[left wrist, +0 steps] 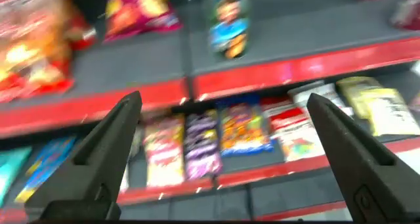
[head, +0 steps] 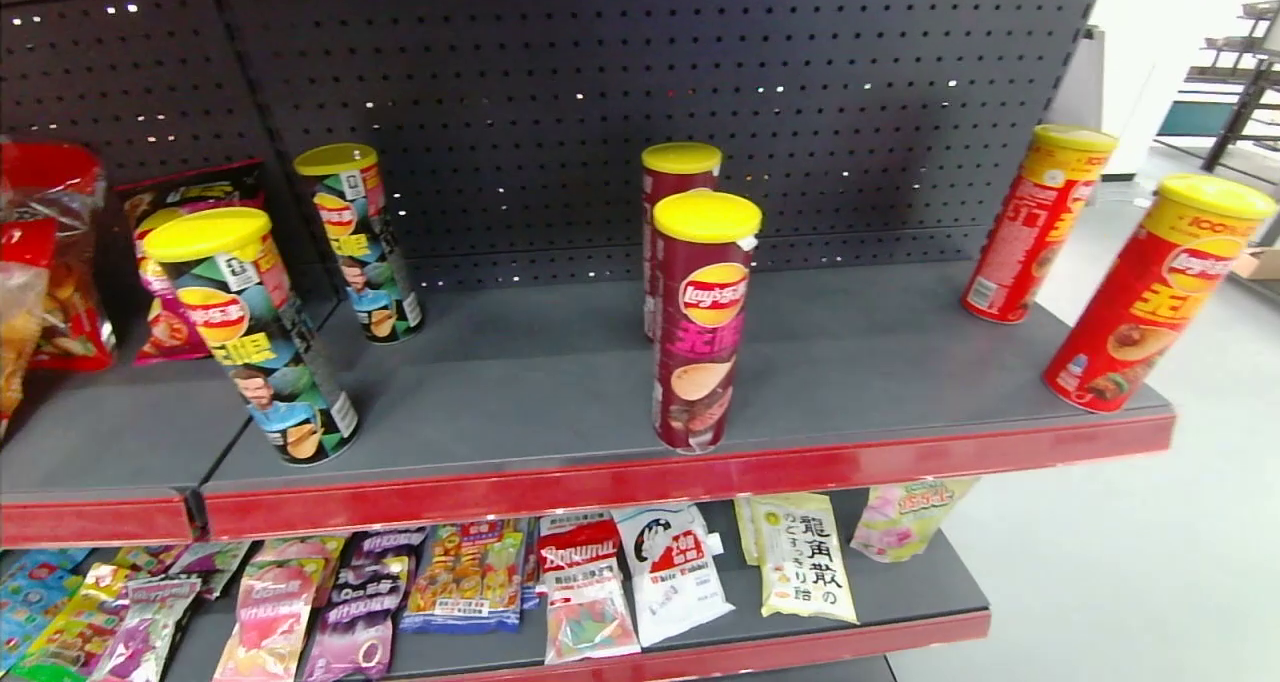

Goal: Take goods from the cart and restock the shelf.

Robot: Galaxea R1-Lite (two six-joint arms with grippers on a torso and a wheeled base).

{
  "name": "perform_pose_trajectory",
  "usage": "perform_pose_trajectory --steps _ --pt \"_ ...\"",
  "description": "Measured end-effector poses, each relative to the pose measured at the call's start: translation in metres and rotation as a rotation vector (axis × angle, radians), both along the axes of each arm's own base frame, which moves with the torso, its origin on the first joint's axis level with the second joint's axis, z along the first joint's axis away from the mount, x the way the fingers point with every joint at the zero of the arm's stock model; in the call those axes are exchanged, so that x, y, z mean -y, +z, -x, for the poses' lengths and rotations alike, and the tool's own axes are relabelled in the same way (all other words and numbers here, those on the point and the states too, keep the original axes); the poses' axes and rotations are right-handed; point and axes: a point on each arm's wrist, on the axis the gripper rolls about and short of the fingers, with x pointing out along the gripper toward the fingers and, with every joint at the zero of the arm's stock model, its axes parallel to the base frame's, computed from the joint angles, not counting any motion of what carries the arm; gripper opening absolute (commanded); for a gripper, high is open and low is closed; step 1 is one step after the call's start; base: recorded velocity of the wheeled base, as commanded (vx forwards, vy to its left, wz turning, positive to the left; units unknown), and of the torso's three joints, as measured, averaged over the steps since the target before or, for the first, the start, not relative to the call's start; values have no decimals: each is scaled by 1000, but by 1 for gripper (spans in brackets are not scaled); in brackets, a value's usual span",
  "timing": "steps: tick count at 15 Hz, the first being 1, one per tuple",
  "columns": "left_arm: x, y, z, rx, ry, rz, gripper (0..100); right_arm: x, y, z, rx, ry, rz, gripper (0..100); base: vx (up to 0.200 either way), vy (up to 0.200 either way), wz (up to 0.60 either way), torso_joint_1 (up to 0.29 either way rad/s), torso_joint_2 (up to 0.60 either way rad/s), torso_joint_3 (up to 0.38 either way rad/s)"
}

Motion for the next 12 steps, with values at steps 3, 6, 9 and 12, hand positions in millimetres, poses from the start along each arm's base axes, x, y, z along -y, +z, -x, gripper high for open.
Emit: perform_pose_trajectory --steps 3,6,9,12 --pt "0 -11 4 6 -10 0 100 0 0 0 0 0 -3 100 0 0 0 0 0 0" --pt "-1 -18 3 3 24 -104 100 0 0 0 0 -1 -3 100 0 0 0 0 0 0" --pt "-1 -18 -3 36 43 -143 100 0 0 0 -1 1 -2 100 0 0 0 0 0 0" --pt "0 -20 -5 32 44 -145 100 0 0 0 0 1 -2 100 0 0 0 0 0 0"
